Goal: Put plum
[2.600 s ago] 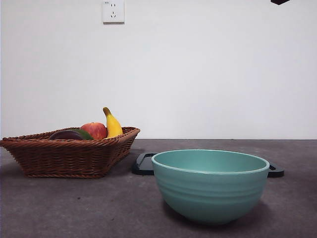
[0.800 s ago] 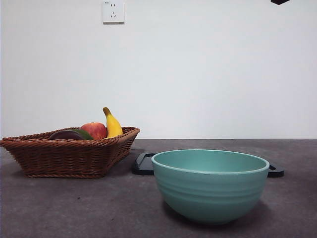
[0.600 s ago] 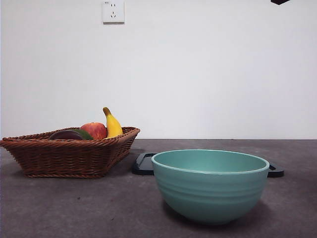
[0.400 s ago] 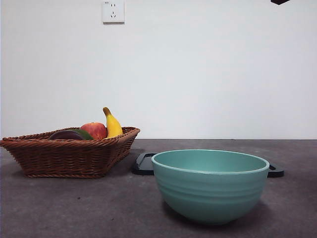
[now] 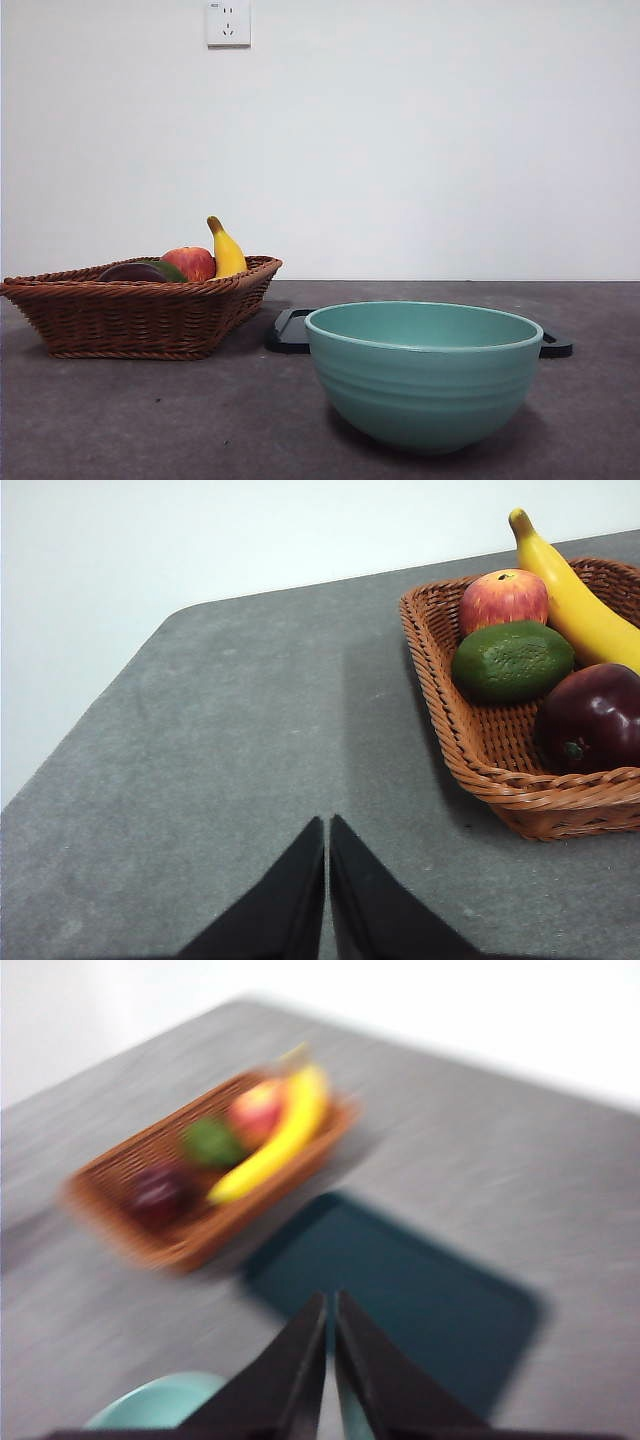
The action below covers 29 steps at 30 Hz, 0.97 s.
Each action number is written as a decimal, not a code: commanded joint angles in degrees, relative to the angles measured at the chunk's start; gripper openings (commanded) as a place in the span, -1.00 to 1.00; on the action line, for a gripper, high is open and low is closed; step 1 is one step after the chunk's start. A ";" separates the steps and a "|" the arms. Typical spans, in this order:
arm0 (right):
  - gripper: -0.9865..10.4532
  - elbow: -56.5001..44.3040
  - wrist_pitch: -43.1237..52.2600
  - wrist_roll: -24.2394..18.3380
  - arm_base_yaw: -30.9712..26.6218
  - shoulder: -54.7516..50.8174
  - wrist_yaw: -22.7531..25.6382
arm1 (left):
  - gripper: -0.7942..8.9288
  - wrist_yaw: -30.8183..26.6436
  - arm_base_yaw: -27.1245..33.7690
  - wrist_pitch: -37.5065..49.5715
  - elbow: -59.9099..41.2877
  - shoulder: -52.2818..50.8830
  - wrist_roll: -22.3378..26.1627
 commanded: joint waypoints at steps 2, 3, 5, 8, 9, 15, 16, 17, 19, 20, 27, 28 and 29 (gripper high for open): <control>-0.81 -6.56 6.56 -1.51 -9.51 -5.68 1.73 | -0.82 0.00 0.07 -0.37 -1.20 -0.11 -0.59; -0.81 -8.72 8.35 -1.55 -11.54 -7.72 2.47 | -0.82 0.00 0.07 -0.37 -1.20 -0.13 -0.59; -0.81 -12.50 11.34 -1.79 -14.49 -11.23 4.07 | -0.82 0.00 0.07 -0.37 -1.20 -0.11 -0.59; -0.81 -19.04 16.06 -1.95 -17.90 -17.07 7.37 | -0.82 0.00 0.07 -0.37 -1.20 -0.11 -0.59; -0.81 -21.18 17.64 -1.84 -18.71 -18.91 8.33 | -0.82 0.00 0.07 -0.37 -1.20 -0.13 -0.59; -0.81 -31.93 25.00 -1.81 -21.09 -27.80 10.14 | -0.82 0.00 0.07 -0.37 -1.20 -0.11 -0.59; -0.81 -33.31 25.66 -1.73 -21.29 -28.96 10.58 | -0.82 0.00 0.07 -0.37 -1.20 -0.11 -0.59; -0.81 -34.73 25.99 -1.42 -21.38 -30.23 11.04 | -0.82 0.00 0.07 -0.37 -1.20 -0.11 -0.59; -0.81 -37.22 26.67 -1.33 -21.38 -32.39 11.17 | -0.82 0.00 0.07 -0.37 -1.20 -0.11 -0.59; -0.81 -38.34 27.08 -1.33 -21.38 -33.35 11.21 | -0.82 0.00 0.07 -0.37 -1.20 -0.11 -0.59; -0.81 -45.18 28.26 -0.70 -21.38 -38.03 11.39 | -0.82 0.00 0.07 -0.37 -1.20 -0.13 -0.59; -0.81 -45.75 28.26 -0.42 -21.38 -38.03 11.39 | -0.82 0.00 0.07 -0.37 -1.20 -0.11 -0.59; -0.81 -46.25 27.82 0.09 -21.38 -38.03 11.39 | -0.82 0.00 0.07 -0.37 -1.20 -0.11 -0.59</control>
